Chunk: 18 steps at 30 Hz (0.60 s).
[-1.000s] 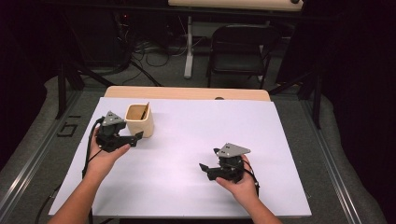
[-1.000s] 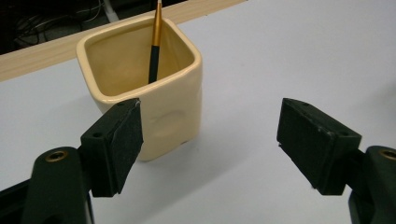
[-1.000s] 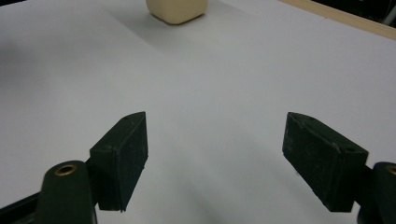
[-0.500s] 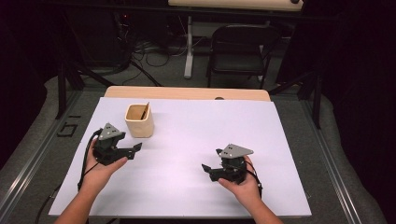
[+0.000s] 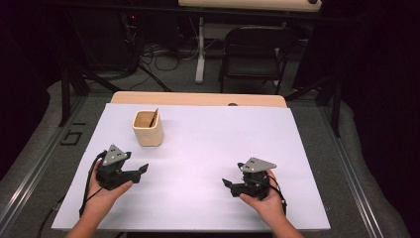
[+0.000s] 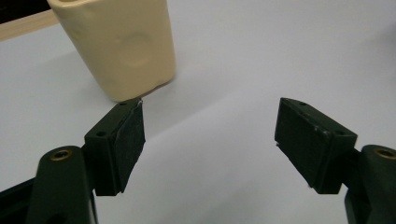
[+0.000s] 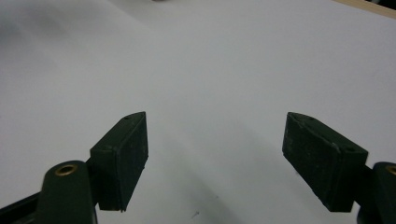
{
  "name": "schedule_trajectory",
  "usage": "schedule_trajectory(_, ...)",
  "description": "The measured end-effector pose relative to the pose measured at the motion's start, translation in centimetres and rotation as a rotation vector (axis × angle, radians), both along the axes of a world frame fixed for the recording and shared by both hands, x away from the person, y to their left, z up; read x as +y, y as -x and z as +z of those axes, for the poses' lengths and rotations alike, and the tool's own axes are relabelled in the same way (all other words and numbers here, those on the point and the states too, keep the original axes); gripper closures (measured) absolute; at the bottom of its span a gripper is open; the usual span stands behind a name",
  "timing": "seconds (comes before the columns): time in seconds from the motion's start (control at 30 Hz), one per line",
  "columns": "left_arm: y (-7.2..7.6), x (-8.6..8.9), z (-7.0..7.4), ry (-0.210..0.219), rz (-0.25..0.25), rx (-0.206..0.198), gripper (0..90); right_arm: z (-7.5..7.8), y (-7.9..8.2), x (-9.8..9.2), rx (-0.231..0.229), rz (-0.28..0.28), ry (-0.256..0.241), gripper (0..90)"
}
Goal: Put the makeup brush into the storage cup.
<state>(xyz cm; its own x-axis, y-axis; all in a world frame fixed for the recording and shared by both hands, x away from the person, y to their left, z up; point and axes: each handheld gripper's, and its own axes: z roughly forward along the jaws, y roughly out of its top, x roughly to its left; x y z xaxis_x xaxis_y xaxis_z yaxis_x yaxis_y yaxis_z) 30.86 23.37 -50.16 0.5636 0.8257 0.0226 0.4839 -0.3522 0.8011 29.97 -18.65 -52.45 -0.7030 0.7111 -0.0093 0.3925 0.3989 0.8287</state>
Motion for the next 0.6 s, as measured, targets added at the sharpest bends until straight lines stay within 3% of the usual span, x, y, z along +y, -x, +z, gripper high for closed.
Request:
schedule_trajectory(0.27,0.7,-0.1,-1.3,-0.021,-0.022,0.027,24.5,-0.5,0.6,-1.5,0.013,-0.026,0.003,22.4)
schedule_trajectory(0.6,1.3,0.0,-2.3,-0.013,-0.03,0.026,24.6,-0.6,1.0,-2.5,0.02,-0.043,-0.018,22.3)
